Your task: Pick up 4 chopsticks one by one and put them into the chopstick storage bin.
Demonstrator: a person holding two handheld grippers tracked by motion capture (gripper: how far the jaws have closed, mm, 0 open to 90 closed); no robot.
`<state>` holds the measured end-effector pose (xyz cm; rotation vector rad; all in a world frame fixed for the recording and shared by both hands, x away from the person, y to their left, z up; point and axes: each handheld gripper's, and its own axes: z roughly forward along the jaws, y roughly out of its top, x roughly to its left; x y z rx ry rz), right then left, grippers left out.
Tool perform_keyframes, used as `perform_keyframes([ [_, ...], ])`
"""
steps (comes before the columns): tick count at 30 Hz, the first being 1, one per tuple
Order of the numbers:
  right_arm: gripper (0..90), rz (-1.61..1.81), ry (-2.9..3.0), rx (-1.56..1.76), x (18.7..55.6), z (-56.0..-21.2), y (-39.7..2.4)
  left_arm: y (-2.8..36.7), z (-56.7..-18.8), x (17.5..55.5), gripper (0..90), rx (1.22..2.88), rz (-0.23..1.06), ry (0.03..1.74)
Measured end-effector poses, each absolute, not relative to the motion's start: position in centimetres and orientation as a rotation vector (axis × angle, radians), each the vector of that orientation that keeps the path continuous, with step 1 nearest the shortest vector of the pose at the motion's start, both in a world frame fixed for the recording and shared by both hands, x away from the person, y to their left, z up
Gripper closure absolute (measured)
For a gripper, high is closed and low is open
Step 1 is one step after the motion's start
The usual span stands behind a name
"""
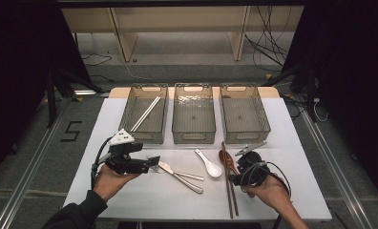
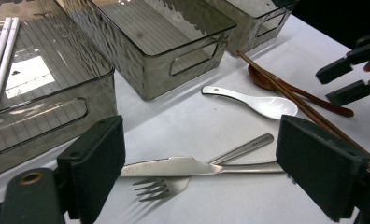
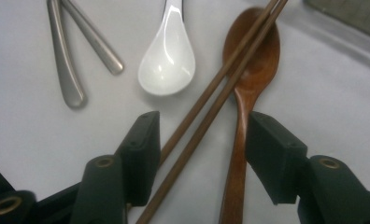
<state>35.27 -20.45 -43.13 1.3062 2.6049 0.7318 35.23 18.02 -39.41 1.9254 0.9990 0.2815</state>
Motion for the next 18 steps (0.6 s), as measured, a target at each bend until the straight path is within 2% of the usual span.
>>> perform_keyframes([
  [10,59.0,0.646,2.675,1.338,36.0,-44.0,-19.8,18.3,-39.0,34.7,15.5,1.904,0.381,0.928],
  [18,63.4,0.595,2.705,1.338,35.6,-44.6,-19.4,18.3,-39.3,34.7,15.5,1.901,0.375,0.929],
])
